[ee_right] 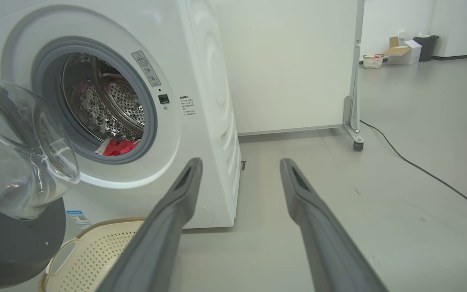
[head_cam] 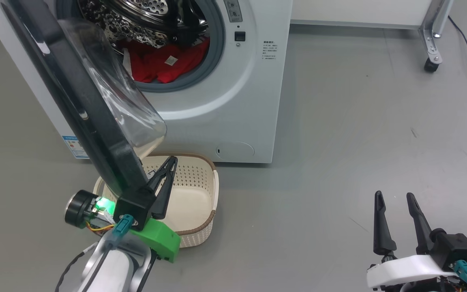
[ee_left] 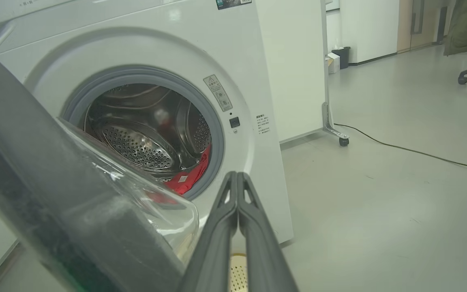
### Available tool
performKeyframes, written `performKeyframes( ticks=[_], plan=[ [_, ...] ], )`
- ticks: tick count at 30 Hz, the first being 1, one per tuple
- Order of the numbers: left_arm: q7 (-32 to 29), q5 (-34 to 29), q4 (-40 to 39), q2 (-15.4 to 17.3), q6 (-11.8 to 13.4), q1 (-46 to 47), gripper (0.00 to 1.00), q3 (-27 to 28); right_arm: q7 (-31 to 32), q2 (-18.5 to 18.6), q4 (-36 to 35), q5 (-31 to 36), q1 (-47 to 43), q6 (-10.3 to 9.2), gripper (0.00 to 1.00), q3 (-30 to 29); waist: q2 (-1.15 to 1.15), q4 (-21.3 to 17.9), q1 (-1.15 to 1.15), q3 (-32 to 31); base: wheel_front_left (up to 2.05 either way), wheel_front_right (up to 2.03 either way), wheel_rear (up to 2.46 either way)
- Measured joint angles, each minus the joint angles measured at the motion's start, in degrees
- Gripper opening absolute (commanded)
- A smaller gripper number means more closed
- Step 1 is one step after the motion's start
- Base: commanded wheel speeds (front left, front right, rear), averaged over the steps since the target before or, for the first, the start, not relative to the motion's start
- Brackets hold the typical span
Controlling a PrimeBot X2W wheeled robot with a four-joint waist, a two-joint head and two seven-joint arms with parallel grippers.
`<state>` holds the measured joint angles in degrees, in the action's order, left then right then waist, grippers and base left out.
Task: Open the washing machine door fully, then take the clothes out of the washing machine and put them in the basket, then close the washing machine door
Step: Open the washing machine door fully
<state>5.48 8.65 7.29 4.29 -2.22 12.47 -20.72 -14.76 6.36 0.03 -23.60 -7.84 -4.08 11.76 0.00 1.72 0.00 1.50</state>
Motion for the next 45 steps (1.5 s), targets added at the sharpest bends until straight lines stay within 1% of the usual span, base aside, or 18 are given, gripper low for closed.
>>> performKeyframes(
  ticks=[3,6,12,15,20,24,33,40,42,45],
  plan=[
    [-1.0,0.0,1.6,0.0,-0.1,-0.1,0.00,-0.1,0.0,-0.1,0.3,0.1,0.0,0.47,1.00,0.0,0.00,-0.8,0.00,0.0,0.00,0.00,0.00],
    [-1.5,0.0,3.3,-0.1,0.1,-0.1,0.00,0.4,0.0,-0.2,0.5,0.1,0.0,0.48,1.00,0.0,0.00,-1.6,0.00,0.0,0.00,0.00,0.00],
    [-3.0,2.7,7.0,-0.4,1.5,-0.1,0.00,3.5,0.0,-0.5,0.6,0.2,0.0,0.49,1.00,-0.1,0.00,-2.9,0.00,0.1,0.00,0.00,0.00],
    [-3.0,3.0,8.2,-0.6,2.0,0.0,0.00,4.1,0.0,-0.7,0.5,0.4,0.0,0.49,1.00,-0.6,0.00,-3.3,0.00,0.4,0.00,0.00,0.00],
    [-3.5,4.0,9.9,-1.1,3.7,0.1,0.00,5.6,0.0,-0.8,0.5,0.5,0.0,0.49,1.00,-1.3,0.00,-3.4,0.00,0.7,0.00,0.00,0.00],
    [-3.4,4.1,10.7,-1.4,4.0,0.2,0.00,5.9,0.0,-0.9,0.4,0.6,0.0,0.49,1.00,-1.6,0.00,-3.3,0.00,0.9,0.00,0.00,0.00],
    [-2.0,4.3,12.4,-2.2,4.0,1.1,0.00,5.2,0.0,-1.3,0.3,0.6,0.0,0.49,1.00,-2.8,0.00,-1.2,0.00,1.3,0.00,0.00,0.00],
    [-0.7,4.3,13.9,-2.2,4.4,1.3,0.00,5.1,0.0,-1.4,0.3,1.1,-0.1,0.55,1.00,-3.4,0.00,1.4,0.00,1.0,0.00,0.00,0.00],
    [-0.3,4.3,14.4,-2.2,4.4,1.4,0.00,5.1,0.0,-1.4,0.3,1.1,-0.2,1.00,1.00,-3.5,0.00,2.3,0.00,0.9,0.00,0.00,0.00],
    [-0.2,4.3,14.8,-2.2,4.5,1.5,0.00,5.2,0.0,-1.6,0.4,1.1,-0.9,1.03,1.00,-3.5,0.00,3.6,0.00,0.6,0.00,0.00,0.00]
  ],
)
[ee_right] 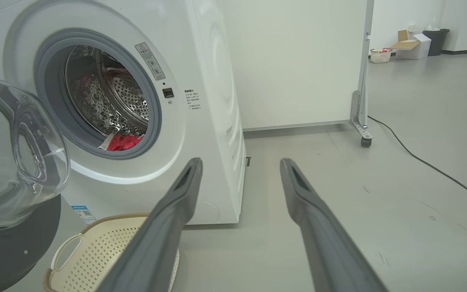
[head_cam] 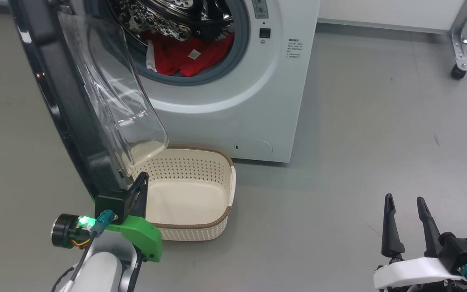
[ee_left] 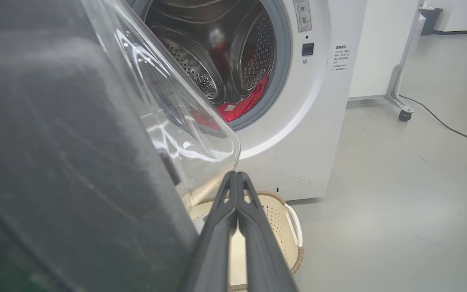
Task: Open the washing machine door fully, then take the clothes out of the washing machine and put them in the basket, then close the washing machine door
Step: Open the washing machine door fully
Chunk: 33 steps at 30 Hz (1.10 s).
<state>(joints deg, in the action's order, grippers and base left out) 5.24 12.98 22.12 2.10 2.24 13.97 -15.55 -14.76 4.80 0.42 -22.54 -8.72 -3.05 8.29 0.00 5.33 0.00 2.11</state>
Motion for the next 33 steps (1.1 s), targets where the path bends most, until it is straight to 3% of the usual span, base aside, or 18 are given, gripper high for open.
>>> performKeyframes(
  ticks=[18,33],
  plan=[
    [2.0,4.1,1.5,-0.2,0.6,0.7,0.00,3.0,0.0,-0.4,0.1,1.1,-0.4,0.67,1.00,0.6,0.00,8.8,0.00,-0.5,0.00,0.00,0.00],
    [4.4,7.3,1.3,1.8,2.1,0.8,0.00,11.0,0.0,-0.4,0.1,2.3,0.0,1.43,1.00,2.0,0.00,10.6,0.00,4.3,0.00,0.00,0.00]
  ],
)
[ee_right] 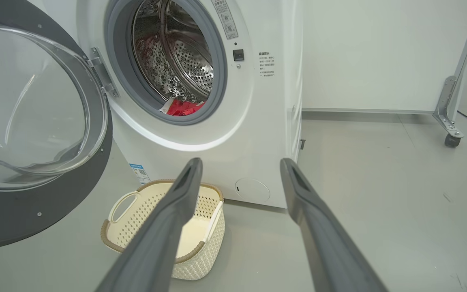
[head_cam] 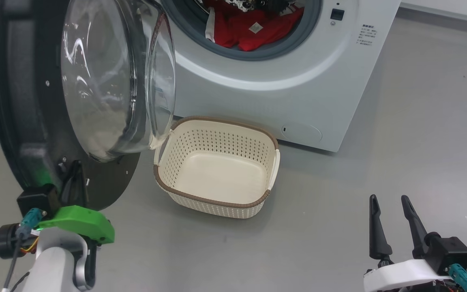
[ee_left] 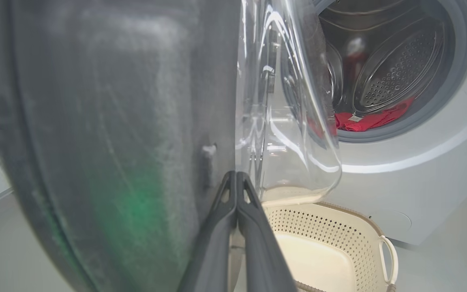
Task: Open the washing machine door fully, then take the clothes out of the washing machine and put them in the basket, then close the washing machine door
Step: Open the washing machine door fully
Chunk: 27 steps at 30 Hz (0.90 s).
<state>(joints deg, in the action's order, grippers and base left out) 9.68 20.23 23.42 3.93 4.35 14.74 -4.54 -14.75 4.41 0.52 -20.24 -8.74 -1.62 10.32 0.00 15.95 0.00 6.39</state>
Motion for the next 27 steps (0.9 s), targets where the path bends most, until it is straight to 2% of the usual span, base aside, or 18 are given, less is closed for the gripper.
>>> performKeyframes(
  ticks=[18,27],
  plan=[
    [1.1,6.0,2.1,5.5,1.0,3.1,0.00,11.3,0.9,2.1,-0.6,2.3,4.1,0.47,1.00,0.5,0.00,-0.3,0.00,6.9,0.00,0.00,0.00],
    [1.2,7.5,5.0,7.7,1.2,5.3,0.00,14.5,1.4,2.7,-0.8,2.8,5.1,0.47,1.00,0.4,0.00,-1.4,0.00,9.6,0.00,0.00,0.00]
  ],
)
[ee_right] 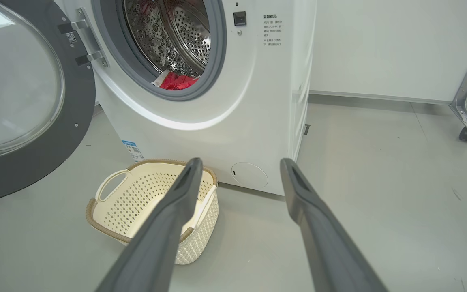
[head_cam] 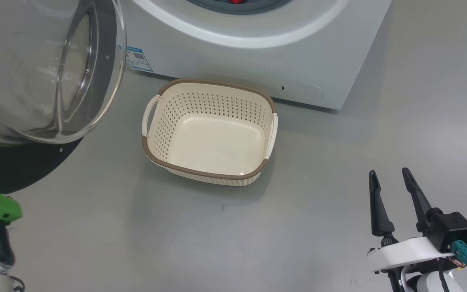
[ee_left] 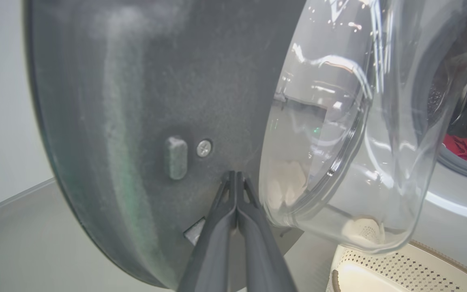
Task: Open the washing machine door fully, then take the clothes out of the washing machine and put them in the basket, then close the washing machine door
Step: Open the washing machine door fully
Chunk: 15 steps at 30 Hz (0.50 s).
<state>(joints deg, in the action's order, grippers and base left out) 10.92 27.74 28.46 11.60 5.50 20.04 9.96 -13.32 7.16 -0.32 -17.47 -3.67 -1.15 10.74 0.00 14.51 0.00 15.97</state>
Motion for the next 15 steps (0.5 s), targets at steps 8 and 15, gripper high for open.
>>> performKeyframes(
  ticks=[8,15],
  plan=[
    [0.0,0.6,2.2,3.5,0.0,2.4,0.00,1.9,0.7,0.6,-0.7,0.4,1.2,0.00,1.00,0.3,0.00,-0.7,0.00,2.3,0.00,0.00,0.00],
    [0.4,1.1,4.3,4.3,0.0,4.4,0.00,2.8,0.9,1.0,-0.8,0.5,1.4,0.00,1.00,0.0,0.00,-1.0,0.00,3.7,0.00,0.00,0.00]
  ],
)
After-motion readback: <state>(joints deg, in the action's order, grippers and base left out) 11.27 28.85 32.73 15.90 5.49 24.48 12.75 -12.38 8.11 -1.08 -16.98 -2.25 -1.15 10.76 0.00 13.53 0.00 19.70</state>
